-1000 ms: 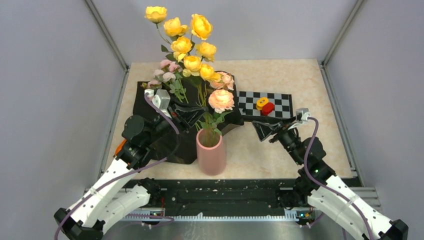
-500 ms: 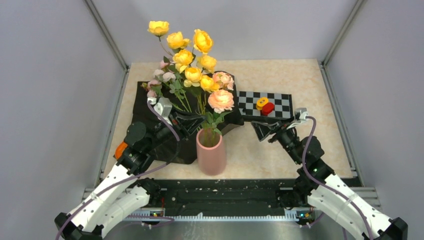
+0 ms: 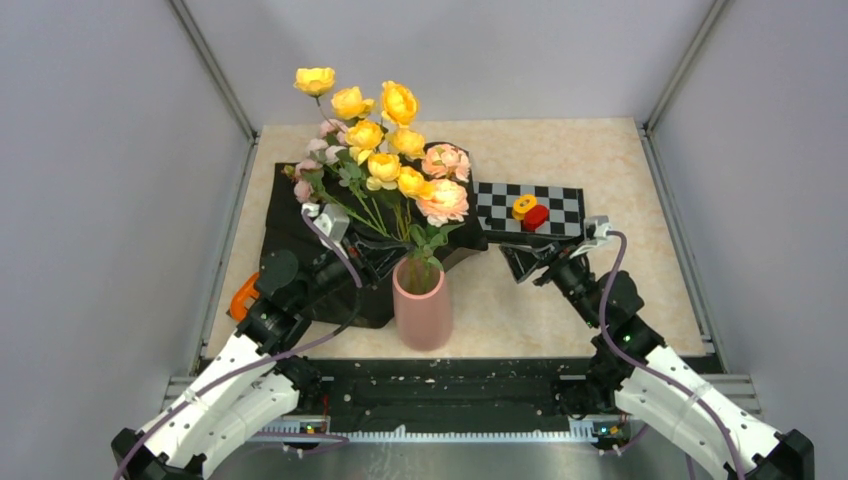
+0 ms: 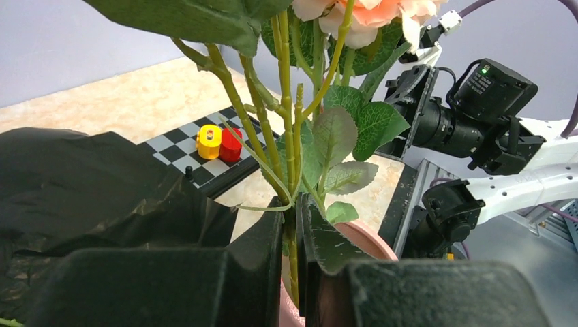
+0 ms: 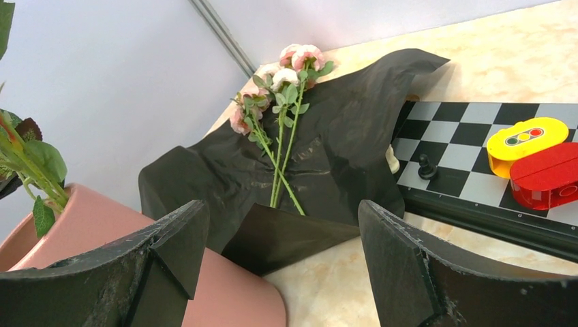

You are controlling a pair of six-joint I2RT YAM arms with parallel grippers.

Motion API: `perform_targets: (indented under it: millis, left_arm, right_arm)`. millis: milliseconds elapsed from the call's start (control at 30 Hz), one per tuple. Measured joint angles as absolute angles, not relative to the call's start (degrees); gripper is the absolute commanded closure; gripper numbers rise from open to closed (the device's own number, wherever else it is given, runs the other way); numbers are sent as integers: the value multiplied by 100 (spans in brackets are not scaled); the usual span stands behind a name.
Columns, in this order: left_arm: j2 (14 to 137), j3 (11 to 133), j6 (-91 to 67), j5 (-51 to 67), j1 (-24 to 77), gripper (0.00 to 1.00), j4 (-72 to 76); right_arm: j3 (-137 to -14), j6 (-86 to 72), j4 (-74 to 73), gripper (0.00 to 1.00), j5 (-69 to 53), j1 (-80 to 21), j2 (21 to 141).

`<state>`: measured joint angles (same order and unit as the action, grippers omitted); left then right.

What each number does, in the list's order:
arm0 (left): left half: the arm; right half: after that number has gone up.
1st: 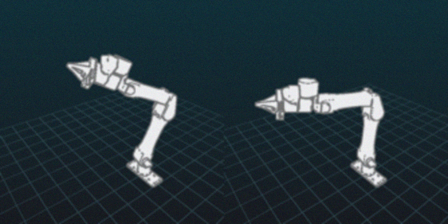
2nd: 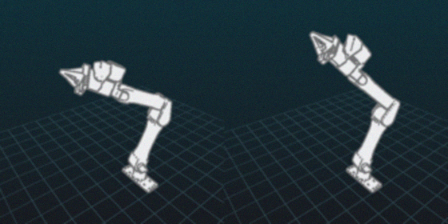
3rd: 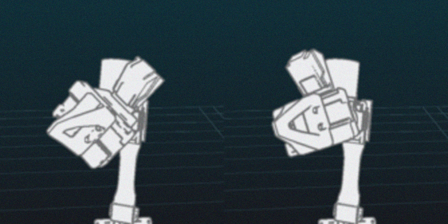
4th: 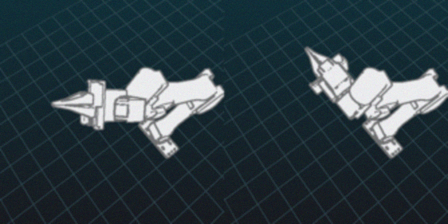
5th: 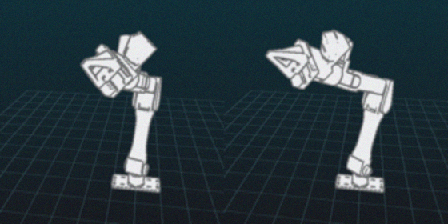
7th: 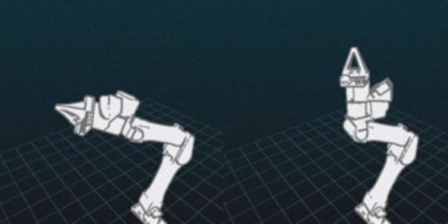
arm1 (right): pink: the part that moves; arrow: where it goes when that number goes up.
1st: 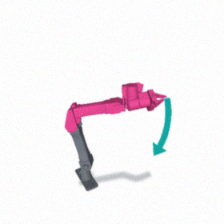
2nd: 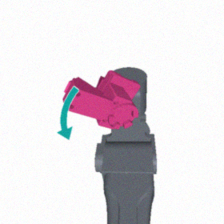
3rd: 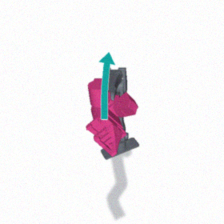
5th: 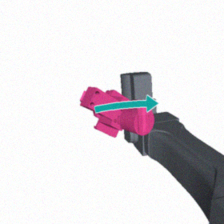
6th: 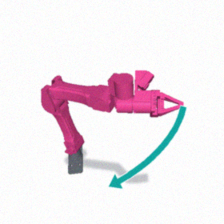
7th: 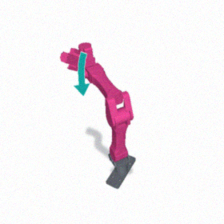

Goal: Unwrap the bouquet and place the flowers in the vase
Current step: Insert the fake flower into the vase.

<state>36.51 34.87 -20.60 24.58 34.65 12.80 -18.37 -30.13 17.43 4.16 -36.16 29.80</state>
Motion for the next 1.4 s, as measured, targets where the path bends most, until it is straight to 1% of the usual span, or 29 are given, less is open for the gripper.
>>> perform_targets:
  millis: [67, 200, 567, 667, 900, 1000, 1133, 1333, 1400]
  left_arm:
    - [3649, 3457, -2084, 2456, 3465, 85, 1278]
    - [3647, 3448, -2106, 2456, 3465, 74, 1205]
    - [3426, 3395, -2235, 2318, 3465, 58, 963]
    - [3343, 3391, -2265, 2235, 3465, 53, 913]
    - [3194, 3365, -2390, 1970, 3465, 44, 858]
    - [3109, 3345, -2443, 1763, 3465, 43, 797]
    - [2969, 3319, -2523, 1535, 3465, 47, 744]
    - [2893, 3319, -2585, 1354, 3465, 48, 749]
    - [2904, 3319, -2587, 1315, 3465, 50, 757]
  right_arm:
    - [-1835, -3015, 1750, 18, 405, -3616, 2980]
    - [-1835, -3024, 1756, 18, 399, -3616, 2978]
    - [-1798, -3028, 1763, 16, 320, -3616, 3020]
    - [-1798, -3028, 1780, 16, 268, -3616, 3092]
    - [-1798, -3030, 1811, 16, 154, -3616, 3166]
    - [-1798, -3030, 1831, 17, 119, -3616, 3166]
    - [-1798, -3030, 1846, 16, 82, -3616, 3166]
    - [-1798, -3035, 1868, 16, 73, -3616, 3194]
    - [-1798, -3055, 1896, 16, 73, -3616, 3218]
